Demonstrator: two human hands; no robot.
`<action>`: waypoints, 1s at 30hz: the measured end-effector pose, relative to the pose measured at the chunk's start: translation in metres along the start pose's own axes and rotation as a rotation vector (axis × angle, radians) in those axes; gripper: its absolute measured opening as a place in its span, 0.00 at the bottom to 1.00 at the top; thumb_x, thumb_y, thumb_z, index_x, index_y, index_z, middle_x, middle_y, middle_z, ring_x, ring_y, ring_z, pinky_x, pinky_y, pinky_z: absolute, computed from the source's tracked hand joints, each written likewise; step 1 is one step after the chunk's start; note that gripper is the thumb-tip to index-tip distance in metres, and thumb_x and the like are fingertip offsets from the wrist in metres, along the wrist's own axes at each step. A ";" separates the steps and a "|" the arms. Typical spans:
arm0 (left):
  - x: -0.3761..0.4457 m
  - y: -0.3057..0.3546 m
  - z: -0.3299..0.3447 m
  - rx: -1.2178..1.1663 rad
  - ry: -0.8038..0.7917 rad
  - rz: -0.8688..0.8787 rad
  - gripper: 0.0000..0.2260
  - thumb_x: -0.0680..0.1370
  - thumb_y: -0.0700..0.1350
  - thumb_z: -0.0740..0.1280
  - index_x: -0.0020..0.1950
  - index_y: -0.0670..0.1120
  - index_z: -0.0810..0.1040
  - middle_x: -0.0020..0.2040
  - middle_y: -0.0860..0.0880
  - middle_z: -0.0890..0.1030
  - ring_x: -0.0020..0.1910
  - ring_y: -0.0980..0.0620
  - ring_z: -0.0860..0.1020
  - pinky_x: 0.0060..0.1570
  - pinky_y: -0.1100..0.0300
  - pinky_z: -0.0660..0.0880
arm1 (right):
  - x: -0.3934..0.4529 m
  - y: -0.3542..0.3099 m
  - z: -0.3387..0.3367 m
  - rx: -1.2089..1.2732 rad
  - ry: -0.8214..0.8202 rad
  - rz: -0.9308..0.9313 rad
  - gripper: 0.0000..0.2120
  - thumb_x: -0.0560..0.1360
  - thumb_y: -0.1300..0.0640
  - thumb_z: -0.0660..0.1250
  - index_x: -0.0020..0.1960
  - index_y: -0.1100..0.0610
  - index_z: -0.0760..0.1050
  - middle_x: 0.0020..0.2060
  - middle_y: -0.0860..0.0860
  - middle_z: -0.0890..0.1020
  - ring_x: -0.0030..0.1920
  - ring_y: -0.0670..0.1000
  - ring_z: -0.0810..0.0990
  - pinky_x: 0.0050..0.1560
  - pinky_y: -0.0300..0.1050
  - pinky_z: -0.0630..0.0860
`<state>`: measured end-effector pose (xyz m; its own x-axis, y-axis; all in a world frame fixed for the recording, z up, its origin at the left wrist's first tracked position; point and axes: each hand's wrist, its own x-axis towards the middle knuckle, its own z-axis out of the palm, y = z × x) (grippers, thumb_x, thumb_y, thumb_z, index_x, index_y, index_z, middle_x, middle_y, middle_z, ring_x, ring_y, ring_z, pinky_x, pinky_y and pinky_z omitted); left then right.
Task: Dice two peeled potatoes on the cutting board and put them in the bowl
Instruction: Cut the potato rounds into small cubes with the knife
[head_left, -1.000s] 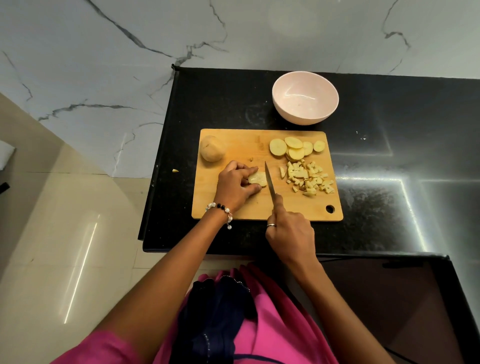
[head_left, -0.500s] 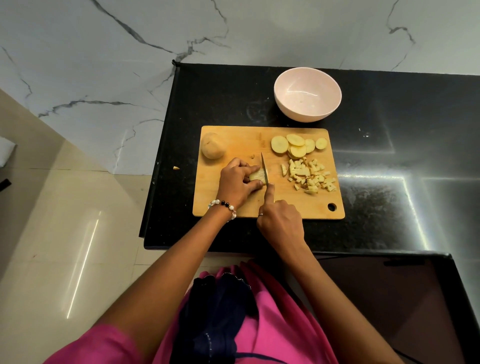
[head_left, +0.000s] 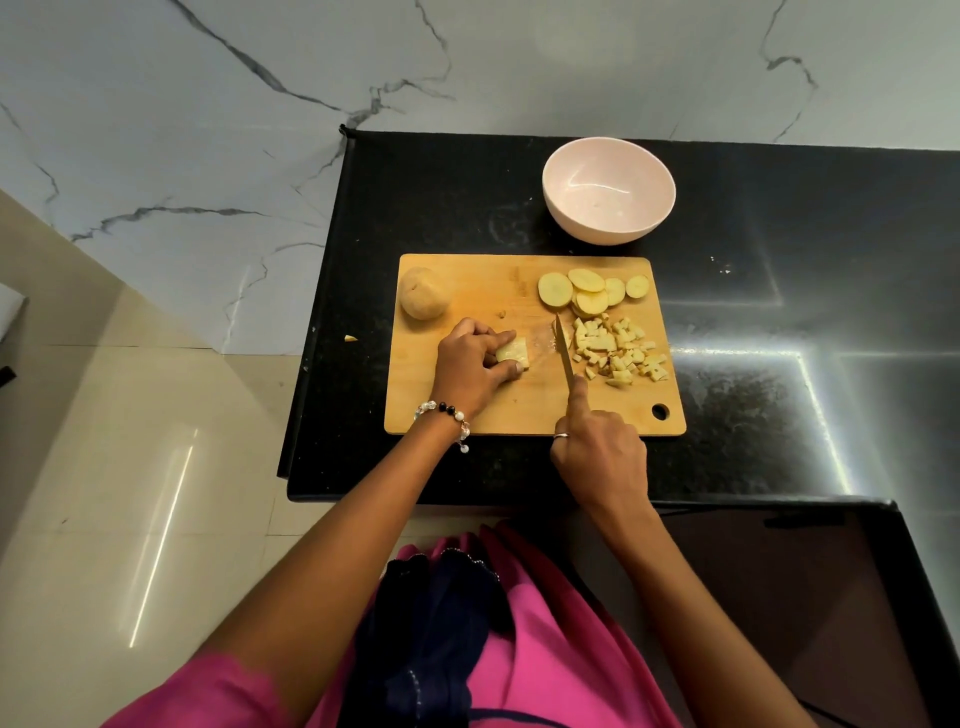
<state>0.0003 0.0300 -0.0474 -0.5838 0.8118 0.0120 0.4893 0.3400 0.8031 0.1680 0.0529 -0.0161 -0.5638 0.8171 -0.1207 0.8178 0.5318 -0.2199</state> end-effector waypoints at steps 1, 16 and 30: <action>0.000 0.000 -0.001 -0.001 -0.009 0.001 0.22 0.69 0.43 0.76 0.62 0.44 0.79 0.49 0.51 0.72 0.42 0.56 0.73 0.45 0.76 0.71 | 0.000 0.000 -0.002 0.021 0.000 0.008 0.28 0.79 0.56 0.53 0.77 0.57 0.50 0.44 0.59 0.80 0.44 0.62 0.78 0.36 0.47 0.66; 0.000 0.001 -0.003 0.041 -0.025 0.019 0.20 0.71 0.42 0.74 0.63 0.43 0.78 0.51 0.49 0.73 0.45 0.54 0.74 0.52 0.64 0.75 | 0.002 -0.032 0.008 -0.049 -0.088 -0.111 0.30 0.78 0.59 0.53 0.77 0.60 0.47 0.44 0.60 0.79 0.41 0.61 0.78 0.34 0.47 0.65; -0.001 -0.002 0.001 0.027 -0.004 0.041 0.20 0.71 0.41 0.73 0.63 0.42 0.77 0.51 0.48 0.72 0.48 0.54 0.73 0.50 0.70 0.71 | -0.010 -0.017 0.013 -0.066 -0.055 -0.098 0.29 0.79 0.58 0.53 0.77 0.59 0.46 0.45 0.59 0.79 0.41 0.60 0.79 0.34 0.47 0.65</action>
<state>0.0006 0.0287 -0.0495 -0.5602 0.8273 0.0422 0.5300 0.3188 0.7858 0.1581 0.0330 -0.0238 -0.6454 0.7479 -0.1555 0.7633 0.6235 -0.1691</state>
